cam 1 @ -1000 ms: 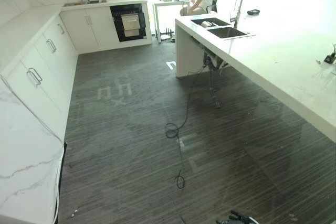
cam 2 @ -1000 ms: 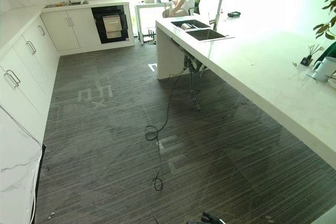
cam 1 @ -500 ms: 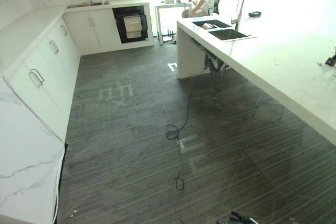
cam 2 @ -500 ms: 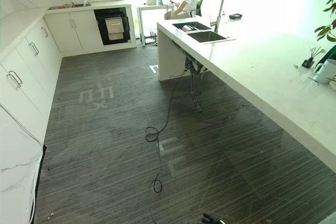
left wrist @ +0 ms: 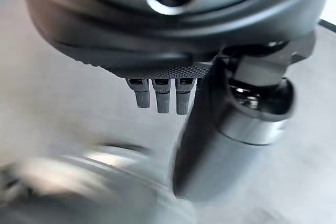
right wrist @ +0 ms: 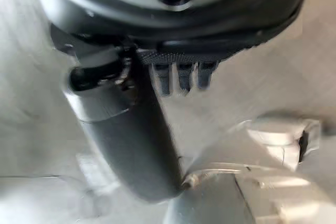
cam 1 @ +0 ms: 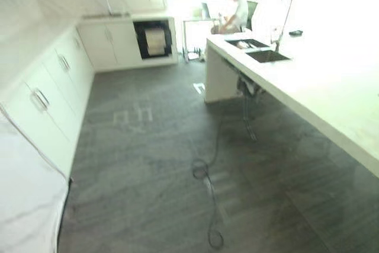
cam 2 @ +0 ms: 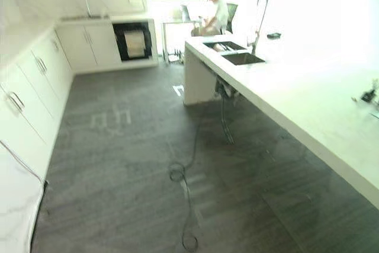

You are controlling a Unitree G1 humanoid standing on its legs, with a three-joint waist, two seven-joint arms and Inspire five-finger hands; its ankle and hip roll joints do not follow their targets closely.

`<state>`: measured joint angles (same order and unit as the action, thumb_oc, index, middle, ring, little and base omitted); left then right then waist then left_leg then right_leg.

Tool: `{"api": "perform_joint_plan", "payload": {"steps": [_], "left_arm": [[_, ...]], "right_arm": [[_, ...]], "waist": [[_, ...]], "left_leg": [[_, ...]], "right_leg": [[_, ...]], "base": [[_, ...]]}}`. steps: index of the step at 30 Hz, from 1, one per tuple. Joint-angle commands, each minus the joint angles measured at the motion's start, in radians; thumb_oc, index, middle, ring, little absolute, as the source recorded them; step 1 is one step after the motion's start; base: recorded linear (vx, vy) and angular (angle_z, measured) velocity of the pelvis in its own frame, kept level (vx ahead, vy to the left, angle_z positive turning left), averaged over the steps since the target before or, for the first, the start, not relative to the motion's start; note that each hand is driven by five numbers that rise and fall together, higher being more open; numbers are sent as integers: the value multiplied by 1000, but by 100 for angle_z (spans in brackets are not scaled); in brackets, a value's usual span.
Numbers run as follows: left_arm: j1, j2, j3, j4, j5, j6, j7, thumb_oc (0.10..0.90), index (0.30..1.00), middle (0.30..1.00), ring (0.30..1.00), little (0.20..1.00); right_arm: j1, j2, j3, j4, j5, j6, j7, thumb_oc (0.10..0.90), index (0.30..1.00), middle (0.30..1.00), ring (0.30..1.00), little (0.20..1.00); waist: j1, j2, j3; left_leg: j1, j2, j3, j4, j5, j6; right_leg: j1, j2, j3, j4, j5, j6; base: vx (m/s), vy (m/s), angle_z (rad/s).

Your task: Place the dishes in the dishwasher.

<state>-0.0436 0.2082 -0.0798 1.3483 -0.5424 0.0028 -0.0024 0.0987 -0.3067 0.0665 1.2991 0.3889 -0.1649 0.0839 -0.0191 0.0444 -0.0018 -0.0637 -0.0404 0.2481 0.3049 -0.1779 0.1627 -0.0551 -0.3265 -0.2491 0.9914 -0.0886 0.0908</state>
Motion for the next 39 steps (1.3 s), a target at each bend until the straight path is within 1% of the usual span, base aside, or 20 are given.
{"api": "perform_joint_plan", "payload": {"steps": [1,3,4,5,6,8,13,15,16,17,18,21,22,23,25,30,31,35,36,39], "left_arm": [[9,30,-21,-28,-3,9,1,800,900,900,900,900],[11,25,-41,-28,-16,-2,12,800,900,900,900,900],[8,27,-50,-28,-12,-6,17,800,900,900,900,900],[8,32,-47,-32,1,-14,7,800,900,900,900,900],[5,38,-36,-31,14,-30,-11,800,900,900,900,900],[-8,39,-37,-28,37,-79,-59,800,900,900,900,900],[-11,21,-51,-151,46,-129,-103,800,900,900,900,900],[-3,21,-50,-236,17,-125,-103,800,900,900,900,900],[9,19,-33,-347,-22,-130,-111,800,900,900,900,900],[15,18,-29,-387,-36,-129,-115,800,900,900,900,900],[28,17,-27,-458,-53,-129,-114,800,900,900,900,900],[50,16,-15,-560,-94,-132,-121,800,900,900,900,900],[87,27,-14,-641,-95,-142,-125,800,900,900,900,900],[92,29,-14,-653,-95,-142,-124,800,900,900,900,900],[184,62,-14,-782,-132,-158,-138,800,900,900,900,900],[169,126,7,-947,-206,-165,-157,800,900,900,900,900],[159,132,7,-955,-206,-168,-163,800,900,900,900,900],[113,179,-14,-1049,-157,-174,-201,800,900,900,900,900],[117,187,-9,-1098,-142,-165,-224,800,900,900,900,900],[132,190,-11,-1175,-123,-169,-207,800,900,900,900,900]], "right_arm": [[-103,28,37,-50,14,-19,33,800,900,900,900,900],[-114,32,48,-47,33,-29,43,800,900,900,900,900],[-117,39,56,-53,37,-32,44,800,900,900,900,900],[-112,43,56,-53,36,-43,46,800,900,900,900,900],[-104,43,58,-50,42,-63,54,800,900,900,900,900],[-92,51,63,-61,67,-121,49,800,900,900,900,900],[-102,7,139,-346,42,-67,-24,800,900,900,900,900],[-88,-23,139,-493,35,-27,-36,800,900,900,900,900],[-68,-55,123,-645,26,-2,-22,800,900,900,900,900],[-64,-65,119,-685,21,1,-12,800,900,900,900,900],[-51,-81,103,-741,12,-4,10,800,900,900,900,900],[-53,-83,82,-802,-4,-7,24,800,900,900,900,900],[-49,-72,81,-835,-15,-12,40,800,900,900,900,900],[-47,-71,81,-841,-18,-14,43,800,900,900,900,900],[-5,-90,83,-918,-19,-46,72,800,900,900,900,900],[1,-110,74,-1020,62,-18,108,800,900,900,900,900],[6,-110,75,-1030,68,-21,106,800,900,900,900,900],[37,-87,38,-1113,83,-13,89,800,900,900,900,900],[50,-67,13,-1125,88,-18,82,800,900,900,900,900],[55,-61,18,-1156,73,-37,82,800,900,900,900,900]], "waist": [[18,41,75],[4,39,78],[-16,23,88],[-41,-24,99],[-60,-62,101],[-85,-83,99],[-60,-81,51],[-55,-73,50],[-39,-94,62],[-35,-100,71],[-24,-101,95],[-15,-98,126],[-20,-52,124],[-20,-43,121],[28,-8,112],[32,-12,107],[31,-8,99],[-8,-24,67],[-13,-3,67],[-10,19,84]], "left_leg": [[-73,24,-74,-5,2,-98],[-55,22,-81,-5,-3,-103],[-27,16,-98,-5,-19,-120],[12,-27,-126,-5,-49,-134],[27,-74,-149,-5,-65,-132],[75,-124,-217,-5,-117,-113],[173,-56,-128,-5,-151,-154],[200,-26,-101,-5,-51,-185],[210,-9,-55,54,221,-253],[170,2,-43,132,245,-268],[54,47,-41,253,256,-281],[-16,82,5,133,226,-245],[-98,114,28,-5,150,-232],[-131,123,21,-5,133,-233],[-385,108,-103,-5,125,-266],[-292,105,-93,-5,135,-230],[-284,109,-94,-5,134,-224],[-195,61,-121,-5,87,-173],[-168,51,-142,-5,74,-157],[-121,36,-153,-5,45,-134]], "right_leg": [[3,30,60,-137,232,42],[-61,92,4,-224,155,6],[-115,153,-80,-435,116,-7],[-167,213,-117,-691,170,27],[-261,200,-101,-691,171,55],[-340,205,-33,-691,158,53],[-202,209,-80,-691,68,-7],[-174,227,-89,-691,32,-31],[-126,215,-81,-691,-15,-70],[-113,209,-82,-691,-26,-80],[-84,204,-82,-691,-39,-92],[-39,220,-21,-691,-63,-81],[-27,287,54,-691,-83,-56],[-32,299,65,-691,-83,-54],[26,383,163,-691,-137,-56],[116,336,190,-691,-170,-29],[115,334,186,-691,-164,-27],[119,251,121,-691,41,38],[132,222,87,-588,143,44],[-10,180,62,-312,184,31]], "base": [[321,227,-5],[352,-1,-40],[553,-269,24],[656,-334,79],[744,-306,124],[884,-237,157],[552,-193,60],[472,-177,-39],[491,-214,-103],[473,-224,-84],[281,-107,-34],[365,80,-30],[481,254,-62],[671,338,-61],[660,296,-79],[358,301,-104],[330,319,-66],[300,273,3],[378,368,46],[244,306,16]]}}
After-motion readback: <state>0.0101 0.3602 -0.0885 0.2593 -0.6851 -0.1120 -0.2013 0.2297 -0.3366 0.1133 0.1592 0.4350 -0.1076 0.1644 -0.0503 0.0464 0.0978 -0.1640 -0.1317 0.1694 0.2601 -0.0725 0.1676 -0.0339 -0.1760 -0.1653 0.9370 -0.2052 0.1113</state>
